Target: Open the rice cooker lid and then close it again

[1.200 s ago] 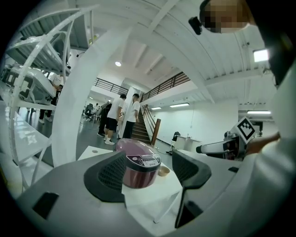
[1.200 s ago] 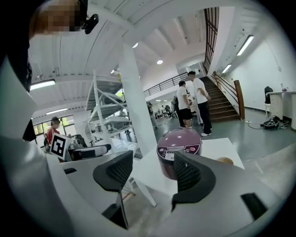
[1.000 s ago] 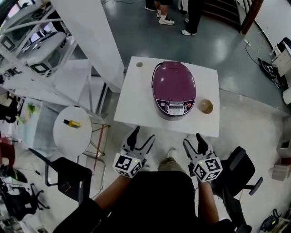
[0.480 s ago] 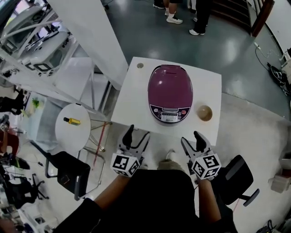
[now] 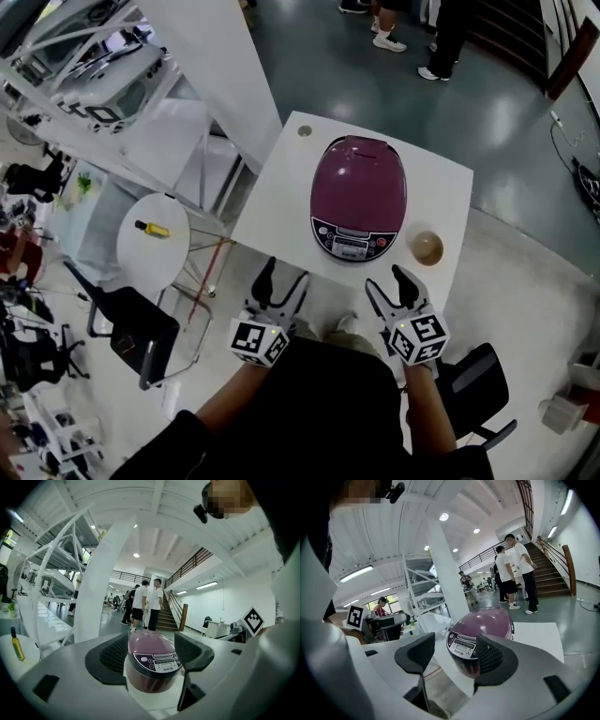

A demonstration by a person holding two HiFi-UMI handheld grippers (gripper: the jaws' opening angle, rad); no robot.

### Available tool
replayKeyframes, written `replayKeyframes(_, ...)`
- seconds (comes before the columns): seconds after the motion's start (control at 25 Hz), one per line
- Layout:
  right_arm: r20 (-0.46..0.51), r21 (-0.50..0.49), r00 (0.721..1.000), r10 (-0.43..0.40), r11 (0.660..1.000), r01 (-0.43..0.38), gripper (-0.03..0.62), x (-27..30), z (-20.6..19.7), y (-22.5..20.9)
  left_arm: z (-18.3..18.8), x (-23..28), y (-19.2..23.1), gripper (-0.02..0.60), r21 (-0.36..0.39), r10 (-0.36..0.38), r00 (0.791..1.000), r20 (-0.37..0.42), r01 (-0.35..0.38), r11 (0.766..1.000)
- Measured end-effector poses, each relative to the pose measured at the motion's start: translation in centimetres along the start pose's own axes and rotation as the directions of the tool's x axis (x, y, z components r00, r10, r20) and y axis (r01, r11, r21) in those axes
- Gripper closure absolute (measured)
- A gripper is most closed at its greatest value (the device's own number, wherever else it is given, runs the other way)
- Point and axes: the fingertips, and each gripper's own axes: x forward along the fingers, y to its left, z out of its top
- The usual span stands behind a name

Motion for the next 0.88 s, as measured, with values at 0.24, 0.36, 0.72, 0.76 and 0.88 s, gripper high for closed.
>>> replayKeyframes(0.24,-0.017,-0.007,1.0,0.018,1.0,-0.018,0.351,2.9,1.1,0.9,-0.3,0.1,1.0,0.293,-0.024,-0.015,1.0,-0.027,0.015,1.0)
replayKeyframes(0.36,-0.022,-0.001,1.0,0.006,1.0,-0.006,0.35,4.2,1.4,0.9,-0.5,1.4,0.9,0.293,-0.041,-0.067,0.997,-0.046,0.065,0.997)
replayKeyframes(0.72,-0.042,-0.045,0.998,-0.052,0.998,0.05,0.414,7.1,2.9,0.7,2.0,3.5,2.3,0.293,-0.038,-0.148,0.989,-0.004,0.147,0.988)
replayKeyframes(0.76,-0.051,-0.058,0.997,-0.058,0.997,0.055,0.448,7.4,2.8,0.6,2.0,3.6,2.4,0.294,-0.041,-0.15,0.989,-0.002,0.15,0.988)
replayKeyframes(0.88,-0.071,-0.082,0.995,-0.072,0.994,0.066,0.549,8.2,2.8,0.4,2.0,3.9,2.9,0.293,-0.063,-0.152,0.988,0.005,0.152,0.986)
